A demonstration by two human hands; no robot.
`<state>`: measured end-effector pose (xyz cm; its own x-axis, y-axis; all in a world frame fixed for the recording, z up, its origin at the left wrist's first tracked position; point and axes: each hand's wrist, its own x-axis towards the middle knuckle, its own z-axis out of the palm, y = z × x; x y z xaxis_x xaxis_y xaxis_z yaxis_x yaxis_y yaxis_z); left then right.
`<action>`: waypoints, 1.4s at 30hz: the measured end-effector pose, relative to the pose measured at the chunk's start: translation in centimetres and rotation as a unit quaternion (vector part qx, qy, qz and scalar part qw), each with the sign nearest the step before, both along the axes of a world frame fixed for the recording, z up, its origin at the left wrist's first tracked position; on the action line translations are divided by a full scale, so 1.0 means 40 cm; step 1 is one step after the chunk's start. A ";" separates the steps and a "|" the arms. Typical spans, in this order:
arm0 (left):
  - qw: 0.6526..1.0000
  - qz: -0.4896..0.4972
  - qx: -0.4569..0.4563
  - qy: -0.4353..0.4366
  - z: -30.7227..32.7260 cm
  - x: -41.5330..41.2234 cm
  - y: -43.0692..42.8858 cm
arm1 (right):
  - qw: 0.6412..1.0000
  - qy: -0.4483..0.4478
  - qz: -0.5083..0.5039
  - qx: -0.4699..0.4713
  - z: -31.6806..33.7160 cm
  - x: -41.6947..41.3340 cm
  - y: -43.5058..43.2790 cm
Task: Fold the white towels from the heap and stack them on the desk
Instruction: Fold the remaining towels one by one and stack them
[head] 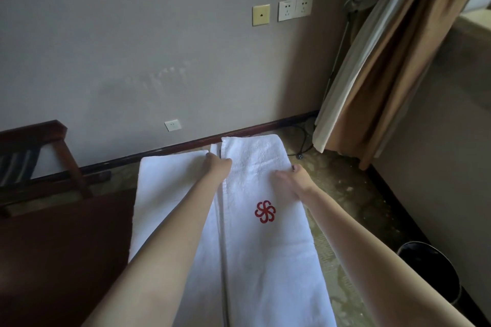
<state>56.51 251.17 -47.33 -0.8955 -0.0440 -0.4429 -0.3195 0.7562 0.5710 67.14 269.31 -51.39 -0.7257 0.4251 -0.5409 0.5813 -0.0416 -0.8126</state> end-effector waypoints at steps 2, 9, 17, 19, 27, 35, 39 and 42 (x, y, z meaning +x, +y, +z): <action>0.999 0.016 0.024 -0.031 -0.007 -0.011 0.009 | 1.000 -0.002 -0.006 -0.002 0.004 -0.016 0.004; 0.977 0.100 0.185 -0.025 -0.020 -0.018 0.024 | 1.000 0.006 -0.017 -0.001 0.012 -0.055 0.013; 0.974 0.087 0.126 0.168 -0.067 -0.013 -0.025 | 0.993 0.039 0.004 0.113 -0.022 -0.066 -0.046; 0.986 0.079 0.083 0.121 -0.079 -0.034 -0.031 | 0.985 0.005 0.026 0.171 -0.029 -0.071 -0.054; 0.994 0.101 0.026 0.043 -0.068 -0.044 -0.024 | 0.970 -0.047 0.059 0.231 -0.040 -0.040 -0.033; 0.999 0.018 0.012 -0.036 -0.042 0.138 -0.070 | 0.971 -0.042 0.062 0.226 -0.034 0.078 -0.075; 0.998 -0.040 -0.021 -0.051 -0.043 0.222 -0.084 | 0.968 -0.033 0.067 0.237 -0.028 0.156 -0.104; 0.999 -0.029 -0.038 0.005 -0.046 0.273 -0.103 | 0.965 -0.024 0.066 0.254 -0.021 0.202 -0.119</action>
